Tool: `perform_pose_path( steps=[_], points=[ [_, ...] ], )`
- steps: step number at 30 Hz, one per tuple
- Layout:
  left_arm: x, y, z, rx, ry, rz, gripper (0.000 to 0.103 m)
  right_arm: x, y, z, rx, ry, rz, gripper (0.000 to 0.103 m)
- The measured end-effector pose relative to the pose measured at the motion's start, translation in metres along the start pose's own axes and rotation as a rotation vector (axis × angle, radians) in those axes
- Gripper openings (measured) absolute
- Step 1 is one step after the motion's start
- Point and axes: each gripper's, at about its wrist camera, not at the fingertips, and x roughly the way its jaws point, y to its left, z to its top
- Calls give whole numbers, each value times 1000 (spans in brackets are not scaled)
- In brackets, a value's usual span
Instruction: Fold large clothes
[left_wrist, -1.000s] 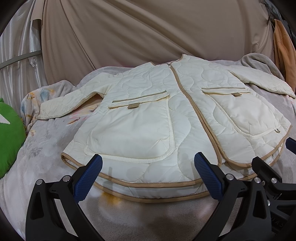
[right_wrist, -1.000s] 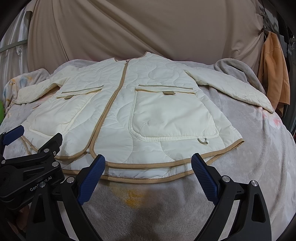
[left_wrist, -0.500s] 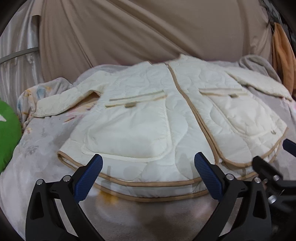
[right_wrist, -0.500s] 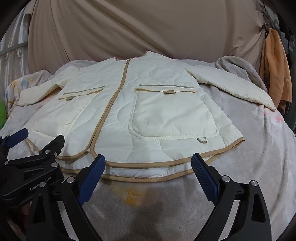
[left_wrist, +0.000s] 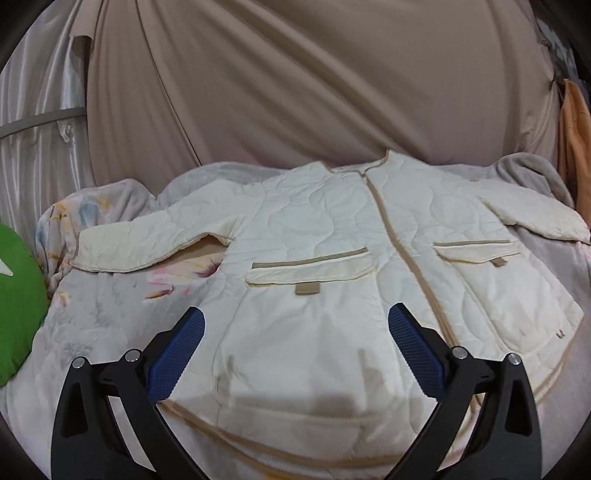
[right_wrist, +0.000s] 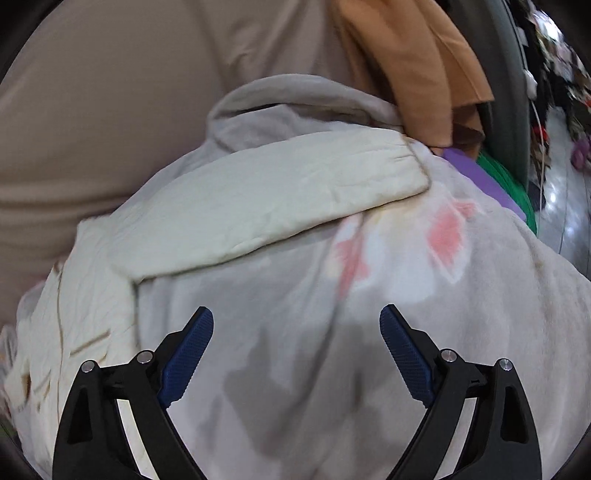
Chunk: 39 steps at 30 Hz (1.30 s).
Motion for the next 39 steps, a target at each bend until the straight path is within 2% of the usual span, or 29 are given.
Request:
perform_pose_path(
  steps=[4,8,9,11,13,14,15,16,17,19,22,26,29,31,33,34,37,39],
  points=[
    [42,11,14,-27,86,3,98,34,-44,38,133,-12,-26,89],
    [76,20,27,-72,139,-12,98,70,-57,60,181,17,-13,88],
    [82,21,29,-81,146,-13,98,81,-59,65,204,27,-12,84],
    [92,24,34,-95,153,-17,98,96,-61,73,242,40,9,69],
    [100,24,38,-92,152,-9,97,108,-53,81,250,42,8,39],
    [103,24,39,-85,148,-1,97,111,-48,85,240,32,1,33],
    [106,23,41,-76,144,5,97,110,-37,91,216,11,-11,19],
    [108,23,43,-65,140,11,97,107,-24,96,184,-13,-18,13],
    [110,22,44,-55,137,16,97,99,-6,102,146,-58,-14,12],
    [114,23,48,-47,130,23,97,78,36,111,74,-133,46,10],
    [117,24,57,-53,121,24,97,36,130,112,-101,-231,208,10],
    [118,25,66,-58,107,19,97,-10,270,76,-395,-262,430,10],
    [120,29,73,-72,111,-4,97,-24,369,22,-579,-195,599,10],
    [123,34,79,-93,124,-27,98,-22,419,-19,-678,-144,655,10],
    [127,40,82,-117,134,-39,98,-7,470,-70,-790,-79,664,13],
    [129,46,84,-129,139,-40,98,2,488,-92,-833,-59,639,15],
    [136,58,83,-147,153,-18,98,21,519,-147,-938,-39,538,20],
    [141,65,80,-153,163,-8,98,26,520,-165,-964,-51,495,22]
  ],
)
